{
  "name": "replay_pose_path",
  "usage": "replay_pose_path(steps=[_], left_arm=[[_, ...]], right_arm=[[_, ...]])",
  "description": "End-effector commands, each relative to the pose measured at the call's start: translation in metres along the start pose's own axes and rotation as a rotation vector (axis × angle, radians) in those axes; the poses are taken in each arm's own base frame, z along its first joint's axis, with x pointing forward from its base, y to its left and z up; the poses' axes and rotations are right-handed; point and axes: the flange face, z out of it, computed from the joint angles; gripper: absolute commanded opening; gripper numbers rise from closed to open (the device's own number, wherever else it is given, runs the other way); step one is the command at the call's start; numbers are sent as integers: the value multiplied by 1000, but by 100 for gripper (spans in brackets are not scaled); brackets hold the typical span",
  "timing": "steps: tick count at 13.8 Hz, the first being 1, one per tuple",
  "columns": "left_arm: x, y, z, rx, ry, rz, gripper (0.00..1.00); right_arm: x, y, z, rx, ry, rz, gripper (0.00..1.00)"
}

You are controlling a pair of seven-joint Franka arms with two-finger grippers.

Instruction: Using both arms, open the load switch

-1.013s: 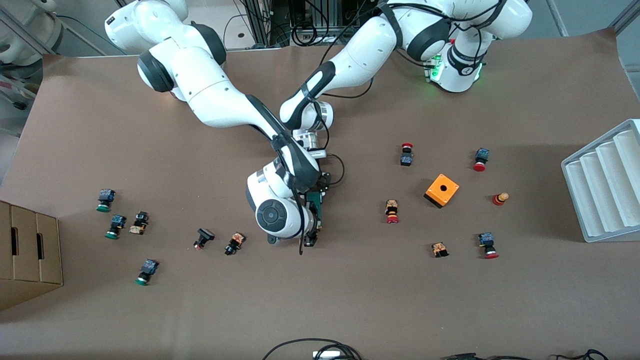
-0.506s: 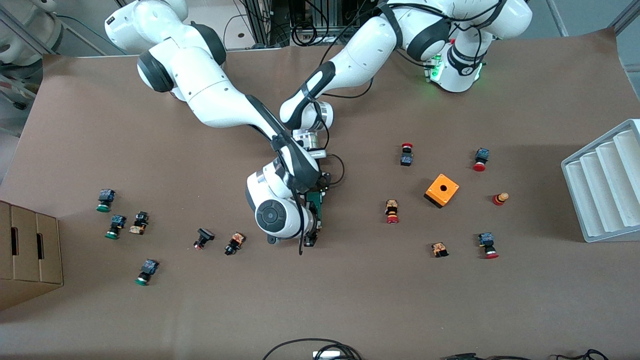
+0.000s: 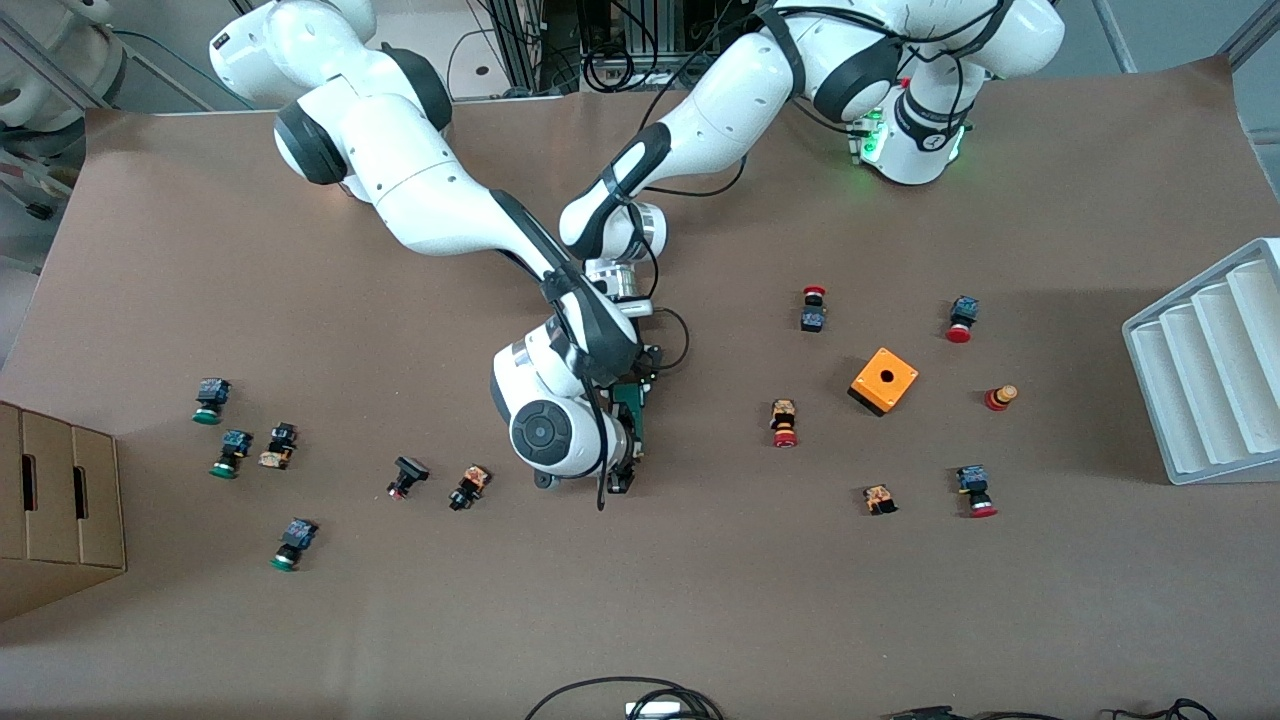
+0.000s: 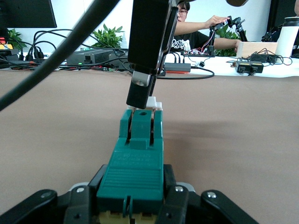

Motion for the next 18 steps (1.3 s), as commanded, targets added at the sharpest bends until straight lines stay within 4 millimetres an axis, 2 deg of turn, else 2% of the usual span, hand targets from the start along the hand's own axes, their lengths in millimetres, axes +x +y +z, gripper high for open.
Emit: replay_pose_path(steps=[1, 10, 15, 18], left_arm=[[0, 4, 2, -2, 19, -3, 48], [0, 5, 1, -3, 16, -3, 47], [1, 5, 1, -3, 17, -5, 47], [1, 5, 1, -3, 17, -5, 46]], right_arm=[[-3, -5, -18, -15, -47, 26, 10], [-3, -3, -42, -16, -70, 36, 10], [-2, -2, -41, -20, -67, 37, 10], [-1, -4, -38, -10, -66, 37, 16]])
